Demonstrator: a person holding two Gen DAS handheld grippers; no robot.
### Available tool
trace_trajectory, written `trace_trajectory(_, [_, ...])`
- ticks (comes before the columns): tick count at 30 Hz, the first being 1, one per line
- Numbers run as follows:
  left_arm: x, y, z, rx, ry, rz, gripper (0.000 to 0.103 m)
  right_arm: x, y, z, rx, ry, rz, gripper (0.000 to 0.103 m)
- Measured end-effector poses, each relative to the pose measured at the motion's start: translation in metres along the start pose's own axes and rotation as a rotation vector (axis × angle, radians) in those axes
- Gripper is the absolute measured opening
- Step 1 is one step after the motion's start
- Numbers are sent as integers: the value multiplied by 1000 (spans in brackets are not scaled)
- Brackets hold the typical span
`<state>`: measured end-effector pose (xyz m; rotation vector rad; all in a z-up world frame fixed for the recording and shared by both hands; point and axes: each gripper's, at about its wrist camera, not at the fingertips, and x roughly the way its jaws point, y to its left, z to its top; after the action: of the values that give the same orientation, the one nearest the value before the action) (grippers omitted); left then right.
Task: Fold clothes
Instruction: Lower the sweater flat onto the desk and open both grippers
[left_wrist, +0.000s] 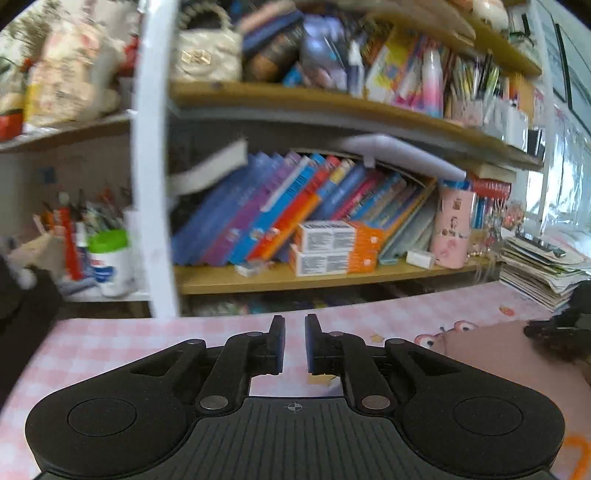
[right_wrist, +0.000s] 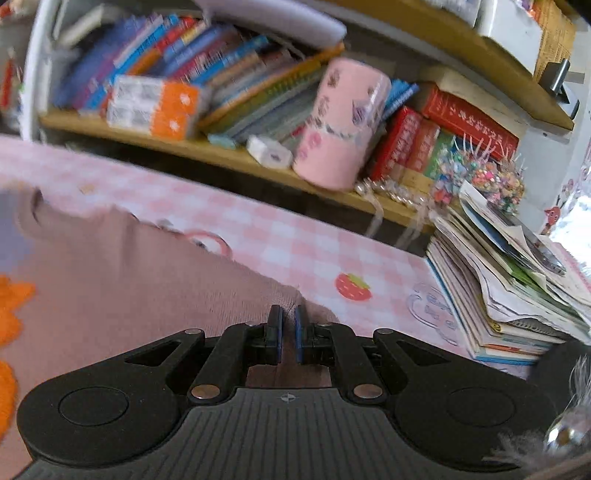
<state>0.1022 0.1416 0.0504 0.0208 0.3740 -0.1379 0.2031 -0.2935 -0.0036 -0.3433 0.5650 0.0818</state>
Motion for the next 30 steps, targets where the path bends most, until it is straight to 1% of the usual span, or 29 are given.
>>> trace_trajectory(1, [-12,6,-5,6,7,24,14,6,-1,-2,-11,15,-18,6])
trace_trajectory(3, [-36,18,-18,6,36,72,16,5,-4,-2,-12,16,-34,7])
trace_trajectory(4, [-47,23,-26,3,55,90,20,4,-5,-3,-13,16,-41,7])
trace_trajectory(5, [-59,28,-33,-1,75,108,27,3,-7,-3,-14,16,-49,13])
trace_trajectory(6, [-69,32,-40,-9,93,126,32,2,-8,-3,-15,17,-57,19])
trace_trajectory(8, [-88,39,-53,-43,119,155,46,-7,-9,-2,-15,4,-58,25])
trace_trajectory(10, [-103,42,-66,-90,139,151,52,-34,-7,-2,5,-41,-22,30])
trace_trajectory(12, [-115,42,-78,-139,154,137,52,-63,2,-4,27,-74,55,39])
trace_trajectory(14, [-121,41,-85,-187,152,114,55,-92,19,-11,34,-91,145,43])
trace_trajectory(17, [-121,38,-95,-243,155,74,58,-125,44,-26,15,-71,289,45])
trace_trajectory(19, [-114,36,-99,-248,187,68,58,-141,60,-36,-2,-53,371,46])
trace_trajectory(23, [-90,37,-103,-257,255,92,58,-158,78,-49,-40,-40,449,45])
trace_trajectory(28, [-72,43,-101,-309,266,164,56,-158,79,-60,-9,-25,487,46])
trace_trajectory(29, [-69,44,-100,-322,264,173,51,-156,79,-63,-1,-21,493,46])
trace_trajectory(30, [-67,47,-100,-347,257,178,43,-155,78,-67,19,-30,500,46])
